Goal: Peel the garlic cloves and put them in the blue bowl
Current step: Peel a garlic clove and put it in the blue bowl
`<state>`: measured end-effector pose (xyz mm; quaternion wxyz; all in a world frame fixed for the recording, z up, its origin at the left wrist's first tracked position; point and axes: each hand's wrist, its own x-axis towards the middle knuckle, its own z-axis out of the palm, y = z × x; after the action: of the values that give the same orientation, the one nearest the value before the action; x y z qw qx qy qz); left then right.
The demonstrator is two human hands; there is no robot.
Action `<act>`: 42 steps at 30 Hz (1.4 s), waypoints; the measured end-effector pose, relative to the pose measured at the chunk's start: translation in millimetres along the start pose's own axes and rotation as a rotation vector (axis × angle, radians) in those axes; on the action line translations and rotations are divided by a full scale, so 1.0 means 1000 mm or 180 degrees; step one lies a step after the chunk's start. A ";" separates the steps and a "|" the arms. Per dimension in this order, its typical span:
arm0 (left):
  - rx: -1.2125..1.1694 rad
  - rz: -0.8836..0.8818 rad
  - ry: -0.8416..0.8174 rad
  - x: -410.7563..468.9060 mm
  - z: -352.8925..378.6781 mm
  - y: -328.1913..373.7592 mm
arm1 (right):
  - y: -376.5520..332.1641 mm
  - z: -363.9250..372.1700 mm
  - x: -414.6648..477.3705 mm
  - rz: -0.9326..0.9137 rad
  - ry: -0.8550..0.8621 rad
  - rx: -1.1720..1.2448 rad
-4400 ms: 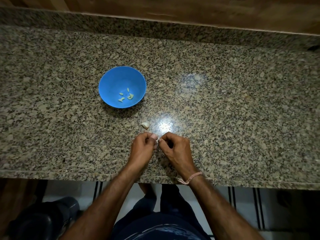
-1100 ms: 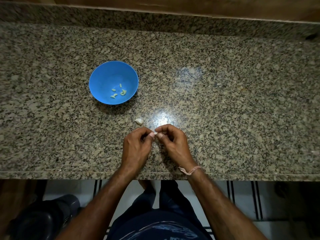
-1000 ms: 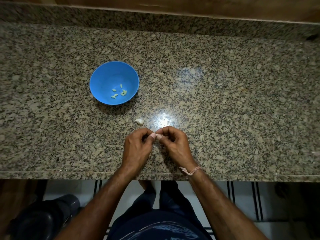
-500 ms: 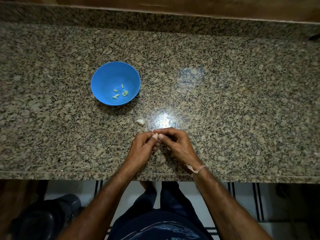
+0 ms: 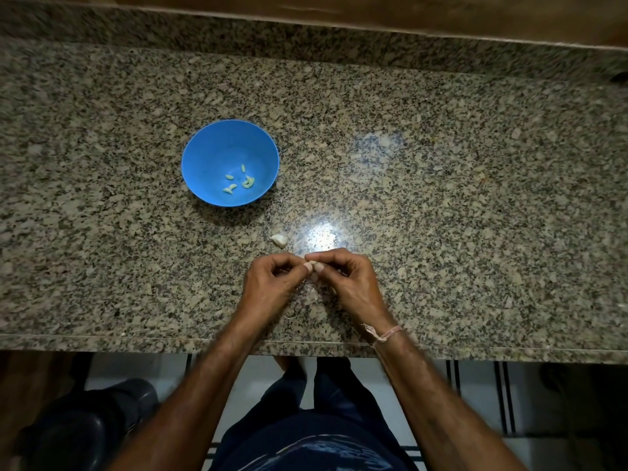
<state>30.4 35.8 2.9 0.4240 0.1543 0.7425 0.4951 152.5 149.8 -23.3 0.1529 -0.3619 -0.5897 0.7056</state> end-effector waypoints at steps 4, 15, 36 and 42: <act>-0.0073 -0.0061 0.0186 0.001 0.002 -0.004 | -0.003 0.003 -0.002 -0.0013 -0.0059 0.0139; -0.0270 0.0129 0.0114 0.002 -0.001 0.001 | -0.005 0.005 -0.001 -0.0015 0.0141 0.0375; 0.0051 0.0206 0.0401 0.002 0.011 -0.005 | -0.003 0.006 -0.005 0.0170 0.0277 0.0404; 0.0345 0.0209 0.0475 0.003 0.014 -0.006 | 0.000 0.005 -0.004 0.0381 0.0402 0.0465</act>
<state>40.3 43.1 -6.3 0.3421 0.1640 0.7923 0.4779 151.7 143.4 -22.2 0.1733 -0.4281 -0.5033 0.7304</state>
